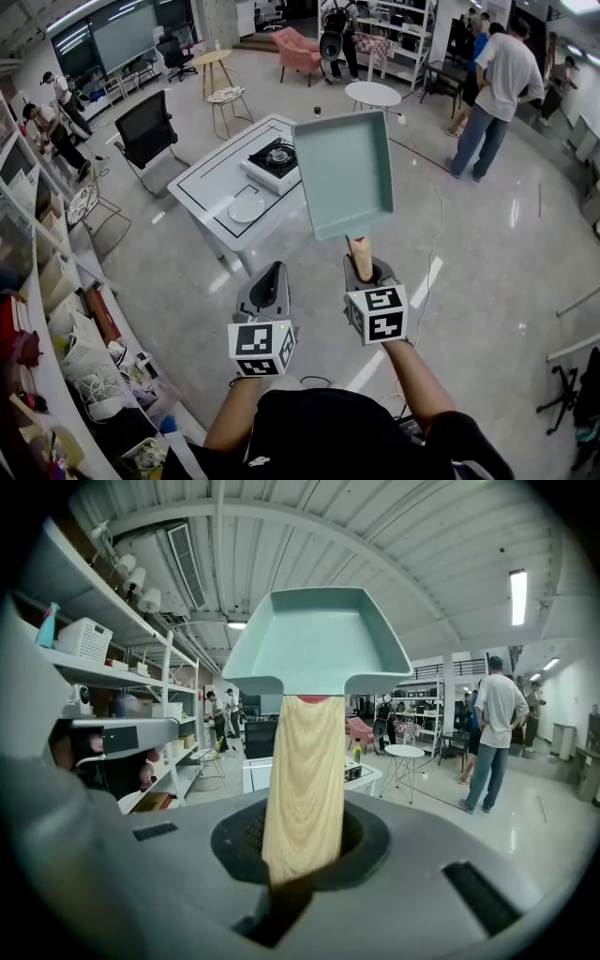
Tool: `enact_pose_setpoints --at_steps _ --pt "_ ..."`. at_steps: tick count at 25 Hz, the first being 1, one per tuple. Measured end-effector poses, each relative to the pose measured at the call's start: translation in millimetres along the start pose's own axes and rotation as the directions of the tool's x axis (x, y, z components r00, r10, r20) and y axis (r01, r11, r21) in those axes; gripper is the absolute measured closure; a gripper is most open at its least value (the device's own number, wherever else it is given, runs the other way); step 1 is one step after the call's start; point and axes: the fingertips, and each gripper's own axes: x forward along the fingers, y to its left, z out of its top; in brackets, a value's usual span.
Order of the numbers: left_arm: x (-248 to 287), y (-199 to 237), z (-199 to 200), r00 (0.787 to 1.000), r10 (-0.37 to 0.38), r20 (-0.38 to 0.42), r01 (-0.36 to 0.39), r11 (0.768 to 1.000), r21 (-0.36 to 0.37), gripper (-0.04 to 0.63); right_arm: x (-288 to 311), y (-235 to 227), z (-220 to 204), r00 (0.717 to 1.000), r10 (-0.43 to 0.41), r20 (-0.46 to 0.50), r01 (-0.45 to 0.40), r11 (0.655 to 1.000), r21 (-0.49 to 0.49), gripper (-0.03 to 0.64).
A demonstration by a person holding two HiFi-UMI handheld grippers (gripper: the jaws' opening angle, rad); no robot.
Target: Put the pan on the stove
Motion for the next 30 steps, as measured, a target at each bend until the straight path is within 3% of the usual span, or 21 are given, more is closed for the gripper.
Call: enact_pose_setpoints --at_steps 14,30 --pt "19.4 -2.1 -10.5 0.999 0.039 -0.019 -0.04 0.999 -0.007 0.591 18.1 -15.4 -6.7 0.999 0.04 -0.02 -0.04 0.999 0.005 0.591" --pt "117.2 68.8 -8.5 0.999 0.022 -0.03 -0.022 1.0 0.004 0.591 134.5 -25.1 25.8 0.999 0.038 -0.033 -0.038 0.999 0.009 0.591"
